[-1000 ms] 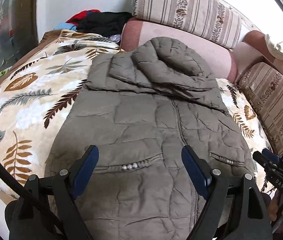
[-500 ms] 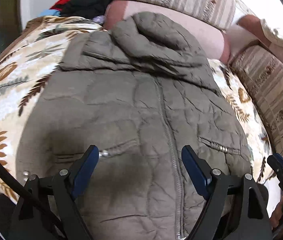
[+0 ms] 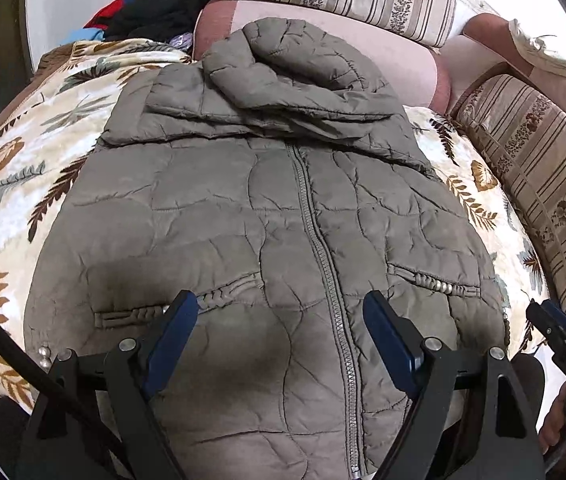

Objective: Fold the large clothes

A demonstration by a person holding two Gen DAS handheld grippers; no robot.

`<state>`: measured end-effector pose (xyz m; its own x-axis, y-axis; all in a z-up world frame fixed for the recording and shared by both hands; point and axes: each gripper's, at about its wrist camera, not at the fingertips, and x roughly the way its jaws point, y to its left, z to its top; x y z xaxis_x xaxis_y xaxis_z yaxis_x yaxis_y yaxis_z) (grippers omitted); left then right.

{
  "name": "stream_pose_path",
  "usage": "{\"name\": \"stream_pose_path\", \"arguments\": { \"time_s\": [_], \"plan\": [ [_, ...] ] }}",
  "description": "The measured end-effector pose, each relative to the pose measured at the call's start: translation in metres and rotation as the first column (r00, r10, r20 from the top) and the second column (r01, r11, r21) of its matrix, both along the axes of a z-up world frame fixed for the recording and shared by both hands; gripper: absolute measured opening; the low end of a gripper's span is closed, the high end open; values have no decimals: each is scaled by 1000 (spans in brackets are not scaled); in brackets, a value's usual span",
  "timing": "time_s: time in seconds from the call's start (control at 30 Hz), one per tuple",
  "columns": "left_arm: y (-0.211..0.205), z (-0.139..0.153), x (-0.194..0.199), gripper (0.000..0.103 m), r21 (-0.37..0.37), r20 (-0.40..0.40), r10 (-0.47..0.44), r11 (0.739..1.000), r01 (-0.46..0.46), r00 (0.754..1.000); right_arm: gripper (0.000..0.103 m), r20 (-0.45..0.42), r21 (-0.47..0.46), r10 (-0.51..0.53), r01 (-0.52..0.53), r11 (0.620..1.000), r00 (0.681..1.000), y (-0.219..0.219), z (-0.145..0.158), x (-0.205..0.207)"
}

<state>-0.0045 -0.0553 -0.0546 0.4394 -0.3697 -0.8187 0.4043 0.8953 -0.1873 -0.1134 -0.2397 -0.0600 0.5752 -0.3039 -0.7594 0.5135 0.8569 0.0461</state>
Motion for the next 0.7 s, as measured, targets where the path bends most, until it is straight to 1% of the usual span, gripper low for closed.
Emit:
{"name": "stream_pose_path", "arguments": {
  "time_s": [0.1, 0.2, 0.23, 0.27, 0.33, 0.4, 0.53, 0.6, 0.7],
  "plan": [
    [2, -3, 3, 84, -3, -10, 5, 1000, -5, 1000, 70, -1, -8, 0, 0, 1000, 1000, 2, 1, 2],
    [3, -6, 4, 84, 5, 5, 7, 1000, -7, 1000, 70, 4, -17, 8, -8, 1000, 1000, 3, 0, 3],
    [2, -8, 5, 84, 13, -2, 6, 1000, -6, 1000, 70, 2, -9, 4, -4, 1000, 1000, 1, -2, 3],
    [1, -10, 8, 84, 8, -16, 5, 1000, -5, 1000, 70, -2, 2, 1, -1, 1000, 1000, -1, -4, 3],
    [2, -9, 9, 84, -7, -14, 8, 1000, -8, 1000, 70, -2, 28, -6, 6, 1000, 1000, -5, -6, 5],
    [3, -10, 10, 84, 2, -2, 10, 1000, -10, 1000, 70, 4, 22, -10, 10, 1000, 1000, -6, -5, 5],
    [8, -16, 15, 84, 4, -23, 26, 1000, -26, 999, 70, -13, 38, -8, 8, 999, 1000, -8, -12, 10],
    [14, -15, 19, 84, 7, -17, 42, 999, -42, 999, 70, -24, 45, 0, 1, 999, 1000, -10, -15, 16],
    [32, -4, 26, 84, 0, 11, 84, 997, -84, 996, 70, -23, 60, 25, -23, 998, 999, -17, -13, 32]
  ]
}}
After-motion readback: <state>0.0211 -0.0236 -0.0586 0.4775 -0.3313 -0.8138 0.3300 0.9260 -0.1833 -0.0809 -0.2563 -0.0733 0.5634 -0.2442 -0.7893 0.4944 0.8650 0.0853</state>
